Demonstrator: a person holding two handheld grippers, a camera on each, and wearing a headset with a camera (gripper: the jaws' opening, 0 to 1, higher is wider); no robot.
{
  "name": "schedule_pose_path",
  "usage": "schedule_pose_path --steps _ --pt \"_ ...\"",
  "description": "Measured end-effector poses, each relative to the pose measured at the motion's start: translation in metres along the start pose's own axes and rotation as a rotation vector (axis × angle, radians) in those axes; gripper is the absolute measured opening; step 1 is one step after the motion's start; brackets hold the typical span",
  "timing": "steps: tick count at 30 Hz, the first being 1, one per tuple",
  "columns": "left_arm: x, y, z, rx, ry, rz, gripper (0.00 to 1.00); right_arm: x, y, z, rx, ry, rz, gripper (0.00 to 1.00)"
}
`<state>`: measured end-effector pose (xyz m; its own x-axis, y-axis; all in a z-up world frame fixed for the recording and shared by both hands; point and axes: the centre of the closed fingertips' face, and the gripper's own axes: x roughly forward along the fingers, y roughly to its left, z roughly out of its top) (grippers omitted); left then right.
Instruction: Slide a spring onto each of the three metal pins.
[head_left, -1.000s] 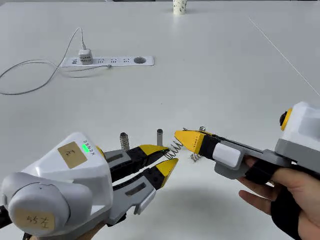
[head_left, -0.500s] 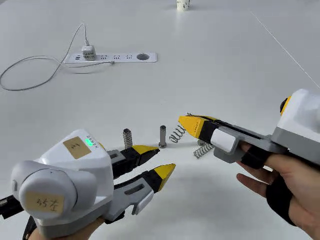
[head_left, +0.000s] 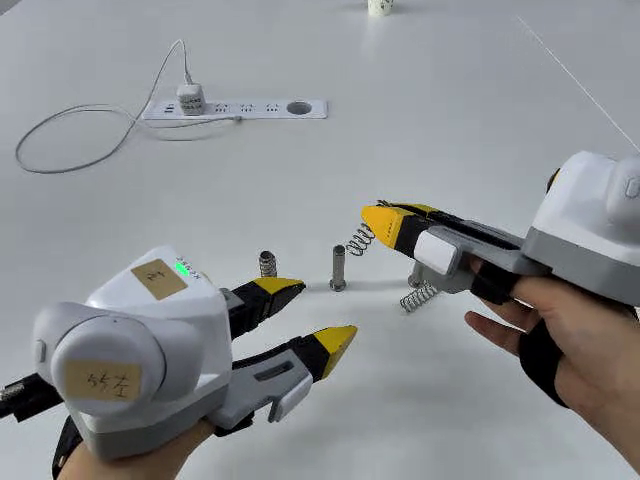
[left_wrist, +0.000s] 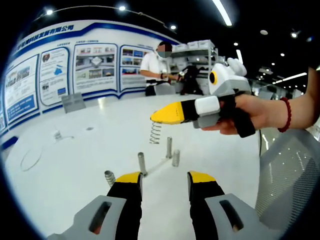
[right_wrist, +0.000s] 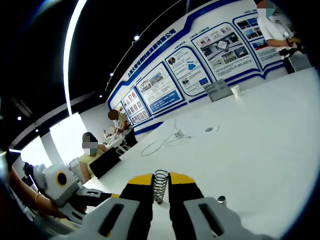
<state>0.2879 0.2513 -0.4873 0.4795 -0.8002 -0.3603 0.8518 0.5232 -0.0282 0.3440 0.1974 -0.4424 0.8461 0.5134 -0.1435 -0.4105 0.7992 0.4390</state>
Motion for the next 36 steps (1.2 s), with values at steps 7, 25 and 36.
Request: schedule_pose_path --steps 7,25,36 --pt "-0.003 0.005 -0.003 -0.022 0.011 0.029 0.46 0.009 -0.003 -0.003 -0.083 0.01 -0.029 0.12" --pt "-0.009 0.029 -0.006 -0.06 0.012 0.119 0.67 0.03 -0.01 -0.013 -0.308 0.074 -0.085 0.12" --pt "-0.008 0.029 -0.01 -0.07 0.016 0.116 0.81 0.034 -0.007 -0.026 -0.428 0.122 -0.087 0.12"
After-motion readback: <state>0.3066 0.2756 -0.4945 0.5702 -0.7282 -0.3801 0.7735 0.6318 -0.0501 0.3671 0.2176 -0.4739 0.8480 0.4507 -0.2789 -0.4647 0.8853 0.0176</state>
